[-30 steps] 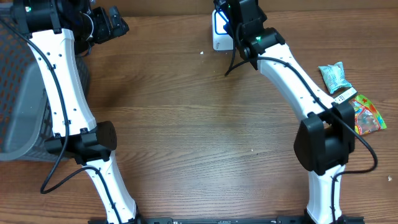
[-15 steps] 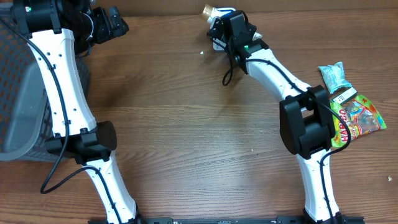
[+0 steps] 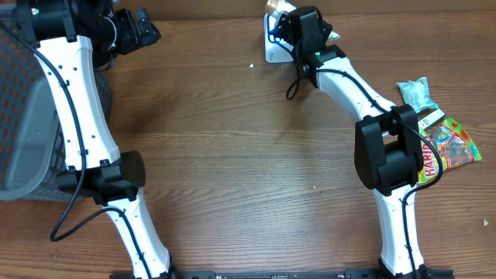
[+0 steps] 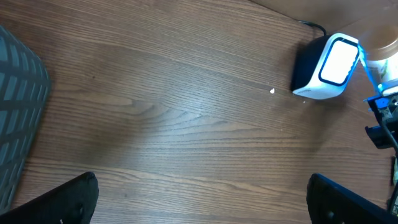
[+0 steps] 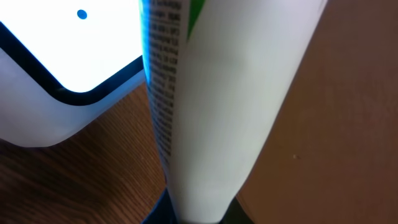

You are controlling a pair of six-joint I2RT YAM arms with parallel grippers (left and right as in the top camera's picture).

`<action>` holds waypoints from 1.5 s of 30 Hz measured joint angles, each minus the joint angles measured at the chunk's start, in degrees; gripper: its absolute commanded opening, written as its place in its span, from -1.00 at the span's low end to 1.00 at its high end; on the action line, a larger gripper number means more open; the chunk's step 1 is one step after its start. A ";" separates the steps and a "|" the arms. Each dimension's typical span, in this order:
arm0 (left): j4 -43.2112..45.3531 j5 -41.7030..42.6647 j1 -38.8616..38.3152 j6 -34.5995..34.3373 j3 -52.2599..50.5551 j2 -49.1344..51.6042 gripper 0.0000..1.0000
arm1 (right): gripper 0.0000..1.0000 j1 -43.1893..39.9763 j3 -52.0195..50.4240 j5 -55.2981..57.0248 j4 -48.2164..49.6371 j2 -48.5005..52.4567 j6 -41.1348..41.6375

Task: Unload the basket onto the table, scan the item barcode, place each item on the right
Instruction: 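Raise the cream tube with the right gripper to the scanner, then carry the cream tube right and drop it on the Haribo bag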

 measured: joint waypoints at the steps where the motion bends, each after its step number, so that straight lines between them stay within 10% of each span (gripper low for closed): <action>1: 0.00 0.00 0.00 0.00 0.00 0.00 0.99 | -0.92 -0.02 0.00 -0.02 0.02 0.00 -0.15; 30: 0.00 0.00 0.00 0.00 0.00 0.00 0.99 | -0.93 0.17 0.00 0.66 1.49 1.70 -3.80; 38: 0.00 0.00 0.00 -0.02 0.00 0.00 1.00 | -0.93 2.93 -0.13 0.00 -14.64 -4.02 14.88; 45: 0.00 0.00 0.00 0.00 0.00 0.00 1.00 | -0.92 0.02 0.96 -14.40 -40.37 -22.25 50.82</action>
